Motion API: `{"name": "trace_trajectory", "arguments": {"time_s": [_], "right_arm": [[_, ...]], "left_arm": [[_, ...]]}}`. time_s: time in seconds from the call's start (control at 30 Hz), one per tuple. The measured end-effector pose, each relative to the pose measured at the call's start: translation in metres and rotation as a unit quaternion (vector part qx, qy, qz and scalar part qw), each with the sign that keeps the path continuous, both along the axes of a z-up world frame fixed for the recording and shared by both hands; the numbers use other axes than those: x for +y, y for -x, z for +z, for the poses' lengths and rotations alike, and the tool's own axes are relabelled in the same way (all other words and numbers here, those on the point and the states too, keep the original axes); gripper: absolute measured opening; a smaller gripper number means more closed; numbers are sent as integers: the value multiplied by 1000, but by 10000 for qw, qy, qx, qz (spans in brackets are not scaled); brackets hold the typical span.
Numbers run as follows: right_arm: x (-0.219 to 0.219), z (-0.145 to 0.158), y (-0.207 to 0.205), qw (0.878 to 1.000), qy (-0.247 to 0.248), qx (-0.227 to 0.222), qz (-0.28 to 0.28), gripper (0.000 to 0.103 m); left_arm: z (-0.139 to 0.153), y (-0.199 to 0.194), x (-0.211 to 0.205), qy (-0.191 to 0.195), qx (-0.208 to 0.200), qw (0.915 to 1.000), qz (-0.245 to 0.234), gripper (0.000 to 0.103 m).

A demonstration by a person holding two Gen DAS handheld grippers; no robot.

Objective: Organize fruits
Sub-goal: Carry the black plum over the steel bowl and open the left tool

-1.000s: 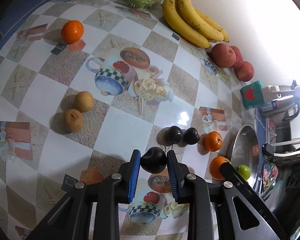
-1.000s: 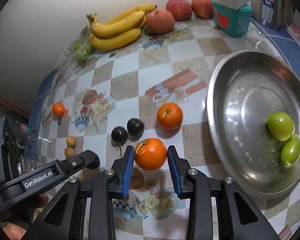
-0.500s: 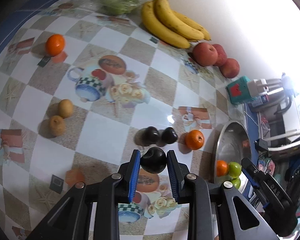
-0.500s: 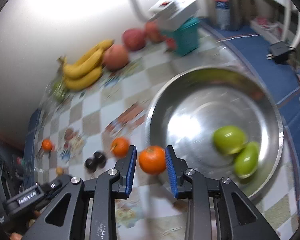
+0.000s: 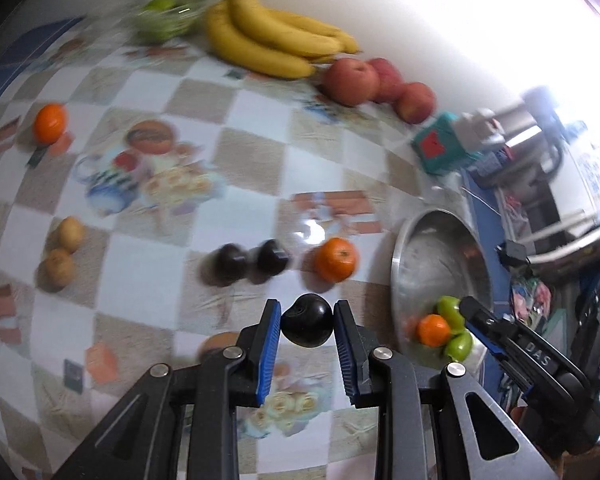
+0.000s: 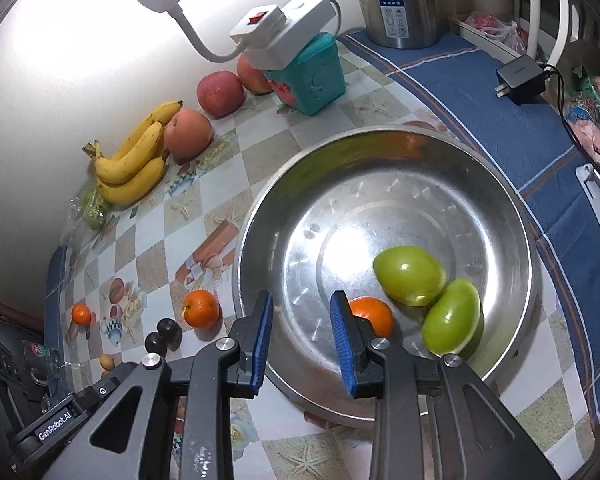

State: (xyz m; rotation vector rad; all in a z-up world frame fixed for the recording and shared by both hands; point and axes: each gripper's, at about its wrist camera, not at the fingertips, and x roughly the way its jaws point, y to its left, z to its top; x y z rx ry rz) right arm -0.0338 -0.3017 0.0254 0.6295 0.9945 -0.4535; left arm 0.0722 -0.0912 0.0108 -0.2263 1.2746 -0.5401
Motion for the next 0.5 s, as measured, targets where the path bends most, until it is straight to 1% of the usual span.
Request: {"name": "trace_trajectory", "arguments": {"time_s": [0.1, 0.23, 0.3, 0.37, 0.5], "right_arm": [[-4, 2, 6, 9999, 28, 60, -159, 31], [-10, 4, 14, 9995, 13, 80, -316, 31], [-12, 4, 15, 9993, -3, 82, -373, 31], [-15, 4, 17, 9991, -21, 88, -413, 31], [-17, 2, 17, 9989, -52, 104, -447, 31]], "left_arm": [[5, 9, -29, 78, -252, 9987, -428, 29], [6, 18, -60, 239, -428, 9952, -849, 29], [6, 21, -73, 285, -521, 9936, -965, 29], [5, 23, -87, 249, -655, 9915, -1098, 29], [-3, 24, -103, 249, -641, 9902, -1214, 29]]}}
